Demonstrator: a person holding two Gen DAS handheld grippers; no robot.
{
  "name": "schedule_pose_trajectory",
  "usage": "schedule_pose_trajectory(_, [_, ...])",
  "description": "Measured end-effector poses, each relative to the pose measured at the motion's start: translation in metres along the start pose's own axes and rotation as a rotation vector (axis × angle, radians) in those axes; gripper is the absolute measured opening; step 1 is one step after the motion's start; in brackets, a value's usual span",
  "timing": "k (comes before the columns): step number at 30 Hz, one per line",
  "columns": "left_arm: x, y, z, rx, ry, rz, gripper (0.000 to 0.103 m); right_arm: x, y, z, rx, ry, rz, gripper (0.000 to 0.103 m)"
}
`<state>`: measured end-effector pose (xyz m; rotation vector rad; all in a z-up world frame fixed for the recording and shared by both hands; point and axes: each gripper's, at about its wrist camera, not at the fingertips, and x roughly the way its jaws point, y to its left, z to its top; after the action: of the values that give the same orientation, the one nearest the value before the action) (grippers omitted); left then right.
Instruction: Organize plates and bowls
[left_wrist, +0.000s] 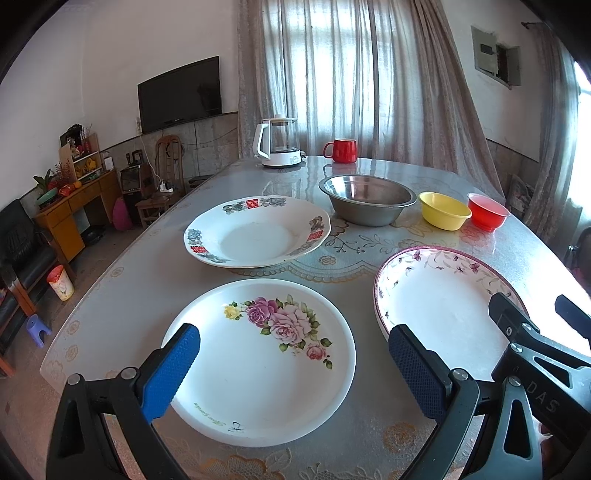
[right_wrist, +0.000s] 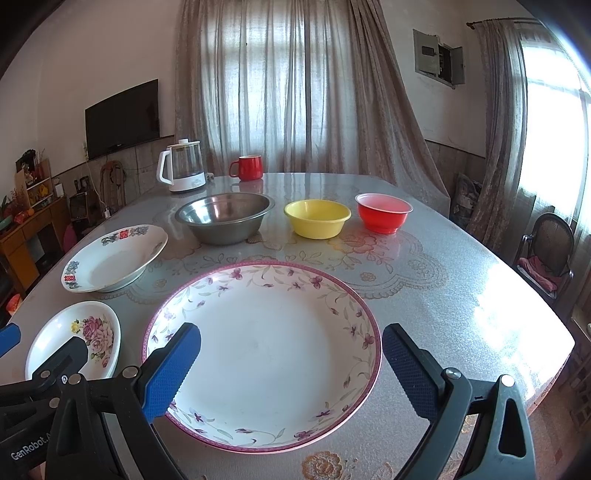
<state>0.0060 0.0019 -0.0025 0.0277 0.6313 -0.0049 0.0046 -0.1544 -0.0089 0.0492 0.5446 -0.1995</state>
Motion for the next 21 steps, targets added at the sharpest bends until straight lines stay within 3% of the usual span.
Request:
schedule_pose_trajectory(17, [0.0002, -0.0055, -0.0003, 0.015, 0.001, -0.016, 0.103, 0.0018, -0.0036, -0.0022, 0.006, 0.009, 0.016, 0.101])
schedule_pose_trajectory(21, [0.0032, -0.0059, 0.0016, 0.025, 0.011, -0.075, 0.103, 0.0043, -0.008, -0.001, 0.016, 0.013, 0.025, 0.101])
